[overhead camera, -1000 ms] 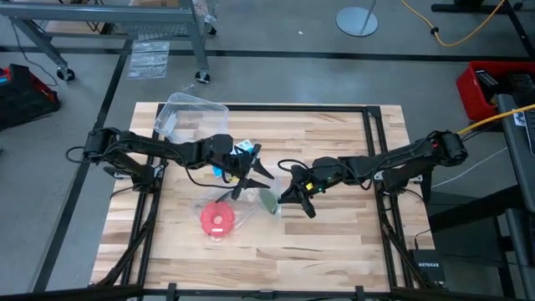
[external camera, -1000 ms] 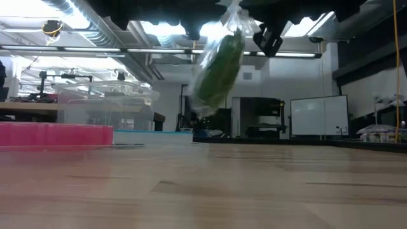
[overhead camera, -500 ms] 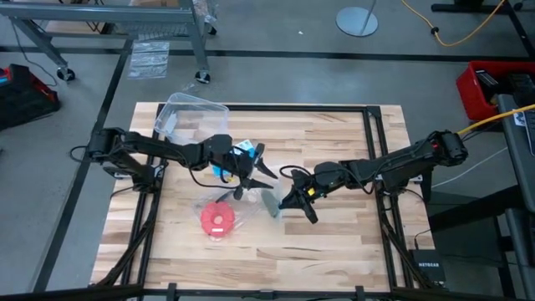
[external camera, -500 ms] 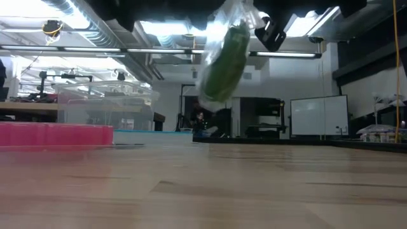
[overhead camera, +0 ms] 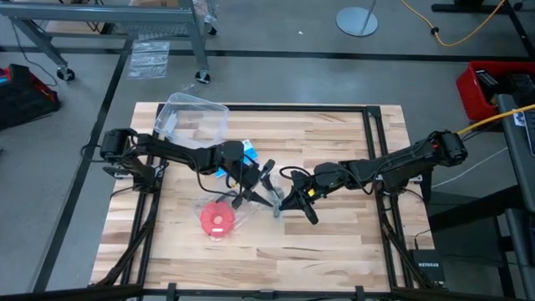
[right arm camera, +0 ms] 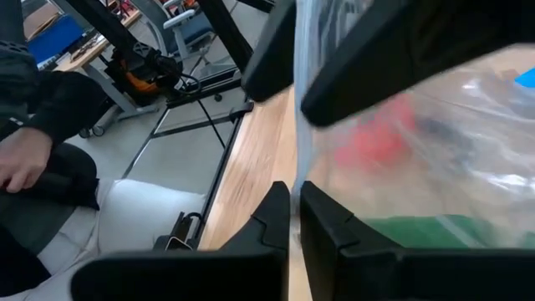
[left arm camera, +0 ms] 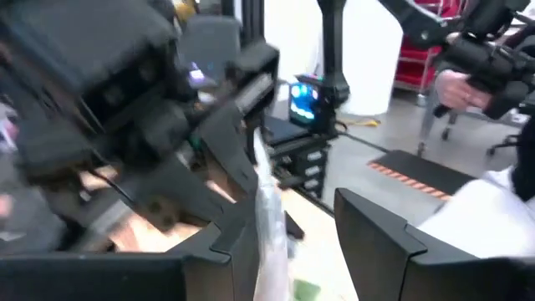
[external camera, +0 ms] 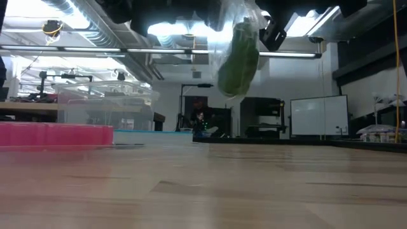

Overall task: Roll bandage
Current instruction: Close the transparent zip bag

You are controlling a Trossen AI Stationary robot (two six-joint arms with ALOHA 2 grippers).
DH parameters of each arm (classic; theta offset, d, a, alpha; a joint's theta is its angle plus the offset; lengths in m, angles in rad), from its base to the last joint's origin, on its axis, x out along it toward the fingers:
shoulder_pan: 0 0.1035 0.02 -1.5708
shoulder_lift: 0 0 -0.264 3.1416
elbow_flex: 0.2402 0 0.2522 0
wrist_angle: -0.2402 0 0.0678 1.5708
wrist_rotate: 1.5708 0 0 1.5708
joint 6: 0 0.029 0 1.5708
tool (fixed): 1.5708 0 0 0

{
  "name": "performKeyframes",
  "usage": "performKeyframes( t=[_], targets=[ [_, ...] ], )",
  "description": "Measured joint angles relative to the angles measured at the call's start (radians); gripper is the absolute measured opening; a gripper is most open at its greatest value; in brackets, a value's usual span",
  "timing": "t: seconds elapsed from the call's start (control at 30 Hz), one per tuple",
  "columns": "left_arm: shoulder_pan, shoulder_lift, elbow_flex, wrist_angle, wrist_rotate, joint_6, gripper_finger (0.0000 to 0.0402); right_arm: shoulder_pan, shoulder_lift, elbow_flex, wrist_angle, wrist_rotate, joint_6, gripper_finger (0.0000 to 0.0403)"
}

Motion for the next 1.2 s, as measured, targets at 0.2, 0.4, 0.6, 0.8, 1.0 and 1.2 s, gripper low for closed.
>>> performKeyframes(
  t=[0.2, 0.4, 0.6, 0.8, 1.0, 1.2],
  targets=[
    [-0.01, 0.01, 0.0, -0.026, -0.002, 0.033, 0.0118, 0.0, 0.0, 0.0, 0.003, -0.001, 0.0, 0.0014],
    [-0.003, 0.009, 0.0, -0.006, -0.012, 0.04, 0.0032, -0.001, 0.0, 0.0, 0.014, 0.003, 0.001, 0.0014],
    [0.01, 0.009, 0.0, -0.003, -0.013, 0.024, 0.0005, -0.001, 0.0, 0.0, 0.014, 0.015, 0.012, 0.0036],
    [0.01, 0.007, -0.001, -0.002, -0.025, 0.023, 0.0001, 0.0, 0.0, 0.0, 0.019, 0.146, 0.077, 0.0084],
    [0.031, 0.006, -0.001, -0.001, -0.034, -0.002, 0.0, -0.001, 0.0, 0.0, 0.018, 0.185, 0.079, 0.0132],
    [0.056, 0.006, -0.001, 0.003, -0.031, -0.031, 0.0, -0.001, 0.0, 0.0, 0.013, 0.134, 0.08, 0.0137]
  ],
)
